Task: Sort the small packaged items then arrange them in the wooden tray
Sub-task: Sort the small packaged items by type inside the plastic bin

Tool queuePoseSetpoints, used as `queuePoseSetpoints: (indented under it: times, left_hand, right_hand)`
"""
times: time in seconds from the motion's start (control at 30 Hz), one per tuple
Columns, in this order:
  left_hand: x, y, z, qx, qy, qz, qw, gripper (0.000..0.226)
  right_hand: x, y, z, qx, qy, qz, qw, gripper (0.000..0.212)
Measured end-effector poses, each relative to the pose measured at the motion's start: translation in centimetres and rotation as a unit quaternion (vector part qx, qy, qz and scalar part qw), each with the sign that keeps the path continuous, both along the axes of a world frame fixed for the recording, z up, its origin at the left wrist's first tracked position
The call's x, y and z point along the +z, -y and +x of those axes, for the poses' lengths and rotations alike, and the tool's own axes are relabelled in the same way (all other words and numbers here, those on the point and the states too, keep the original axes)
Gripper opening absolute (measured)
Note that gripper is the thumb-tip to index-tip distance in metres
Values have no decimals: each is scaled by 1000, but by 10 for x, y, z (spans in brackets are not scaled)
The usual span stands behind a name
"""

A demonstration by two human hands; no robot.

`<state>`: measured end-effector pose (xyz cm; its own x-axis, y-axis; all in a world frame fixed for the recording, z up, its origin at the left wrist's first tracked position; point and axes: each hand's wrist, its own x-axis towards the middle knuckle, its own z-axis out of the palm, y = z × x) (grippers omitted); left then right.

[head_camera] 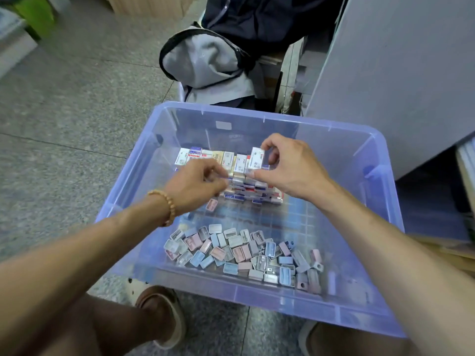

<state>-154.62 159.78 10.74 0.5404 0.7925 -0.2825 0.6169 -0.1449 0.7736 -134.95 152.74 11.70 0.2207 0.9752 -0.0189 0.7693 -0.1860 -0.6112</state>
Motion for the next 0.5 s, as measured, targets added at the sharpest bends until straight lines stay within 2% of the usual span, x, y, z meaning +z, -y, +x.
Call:
queuePoseSetpoints:
  times: [0.1, 0.17, 0.2, 0.3, 0.4, 0.5]
  left_hand:
    - [-23, -6, -17, -129, -176, 102, 971, 7]
    - [-37, -12, -21, -159, -240, 114, 951, 8]
    - [-44, -16, -21, -166, -262, 111, 944, 18]
    - [-63, -24, -18, -195, -305, 109, 926, 41]
    - [-80, -28, -15, -234, -324, 110, 910, 51]
    - [-90, -32, -12, -248, -313, 100, 911, 58]
  right_hand:
    - [-15, -12, 3, -18, 18, -17, 1000, 49]
    - [-22, -18, 0, -20, 30, -14, 999, 50]
    - [-25, -21, -3, -16, 39, -8, 999, 50]
    - [-33, -27, -10, -1, 71, -6, 997, 46]
    - [-41, -29, -12, 8, 95, -14, 995, 40]
    - [-44, -27, -14, 11, 104, -15, 994, 46]
